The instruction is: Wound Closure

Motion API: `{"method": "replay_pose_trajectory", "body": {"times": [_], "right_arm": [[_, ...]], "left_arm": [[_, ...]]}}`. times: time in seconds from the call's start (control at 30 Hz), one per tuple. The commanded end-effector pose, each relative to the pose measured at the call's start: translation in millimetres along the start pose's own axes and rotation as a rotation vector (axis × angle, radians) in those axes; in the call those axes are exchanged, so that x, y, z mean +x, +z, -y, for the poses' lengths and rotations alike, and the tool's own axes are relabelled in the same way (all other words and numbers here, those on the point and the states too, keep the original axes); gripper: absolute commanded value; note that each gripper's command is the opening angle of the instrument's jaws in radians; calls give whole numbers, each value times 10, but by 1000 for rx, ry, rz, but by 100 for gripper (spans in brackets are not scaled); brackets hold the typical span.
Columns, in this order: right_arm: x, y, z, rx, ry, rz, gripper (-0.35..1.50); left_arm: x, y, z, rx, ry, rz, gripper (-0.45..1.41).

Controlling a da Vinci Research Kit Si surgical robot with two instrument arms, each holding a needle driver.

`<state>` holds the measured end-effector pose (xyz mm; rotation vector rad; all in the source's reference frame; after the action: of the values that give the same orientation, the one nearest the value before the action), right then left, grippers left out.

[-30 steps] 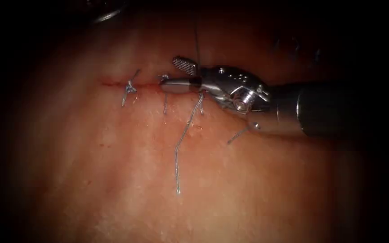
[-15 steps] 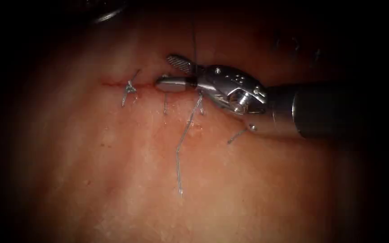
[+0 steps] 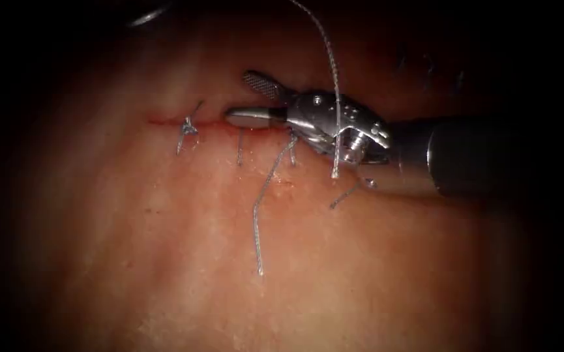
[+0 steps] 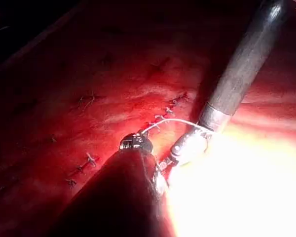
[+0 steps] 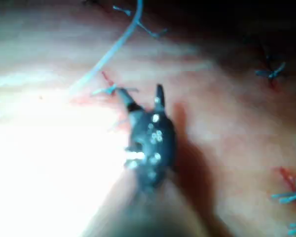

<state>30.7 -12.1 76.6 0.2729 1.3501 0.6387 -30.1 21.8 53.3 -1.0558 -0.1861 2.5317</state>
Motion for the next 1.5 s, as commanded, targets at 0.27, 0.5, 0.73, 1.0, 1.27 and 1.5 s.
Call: {"method": "replay_pose_trajectory", "body": {"times": [0.27,0.5,0.73,1.0,1.27,1.5], "right_arm": [[1,-70,3,-11,-4,25,148],[5,-136,-10,-100,2,35,148],[5,-207,-29,-216,8,43,148],[3,-212,-29,-246,21,45,148],[2,-194,-19,-217,22,40,148],[2,-194,-19,-217,22,37,150]], "left_arm": [[-6,2,11,4,9,0,-45],[-28,39,29,67,0,5,-45],[-36,117,10,19,2,8,-45],[-43,173,28,92,-99,-155,9],[-40,167,51,41,-205,-507,79],[-36,171,52,31,-166,-523,126]]}}
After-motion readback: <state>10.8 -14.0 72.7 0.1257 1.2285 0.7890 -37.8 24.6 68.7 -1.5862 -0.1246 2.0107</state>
